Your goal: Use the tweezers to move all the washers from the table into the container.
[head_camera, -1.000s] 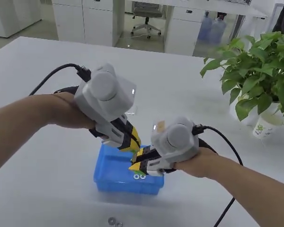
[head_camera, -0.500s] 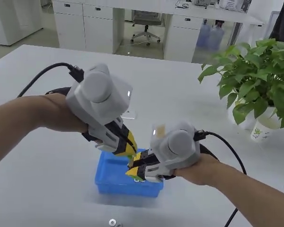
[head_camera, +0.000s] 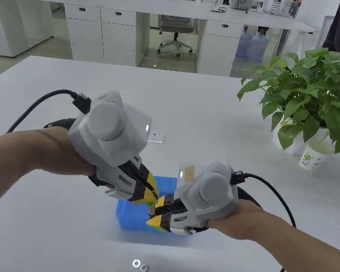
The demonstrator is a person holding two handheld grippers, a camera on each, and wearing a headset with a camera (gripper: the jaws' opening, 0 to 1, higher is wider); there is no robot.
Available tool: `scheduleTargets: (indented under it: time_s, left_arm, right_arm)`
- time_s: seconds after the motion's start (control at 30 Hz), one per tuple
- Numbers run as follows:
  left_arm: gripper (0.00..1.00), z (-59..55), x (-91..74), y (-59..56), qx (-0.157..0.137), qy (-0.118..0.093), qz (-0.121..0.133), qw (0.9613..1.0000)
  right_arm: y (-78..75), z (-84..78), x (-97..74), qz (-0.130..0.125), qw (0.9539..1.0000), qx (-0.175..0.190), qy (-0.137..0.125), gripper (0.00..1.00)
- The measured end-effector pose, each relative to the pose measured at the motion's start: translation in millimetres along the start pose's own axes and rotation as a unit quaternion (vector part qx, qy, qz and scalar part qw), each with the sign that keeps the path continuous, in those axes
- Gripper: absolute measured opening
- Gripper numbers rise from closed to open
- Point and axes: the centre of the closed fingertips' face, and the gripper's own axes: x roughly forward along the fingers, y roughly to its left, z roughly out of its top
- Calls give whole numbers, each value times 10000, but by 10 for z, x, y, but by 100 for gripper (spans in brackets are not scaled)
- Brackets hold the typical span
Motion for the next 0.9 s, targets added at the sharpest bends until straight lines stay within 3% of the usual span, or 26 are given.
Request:
scheduleTargets:
  time_s: [0.3,0.9]
  left_arm:
    - [6,-47,68,-142,8,11,-42,10000]
    - [6,-169,206,-320,-50,-7,-139,9999]
  right_arm:
    - [161,-60,58,72,10000,0,39,11]
    - [370,-182,173,122,9999,75,40,11]
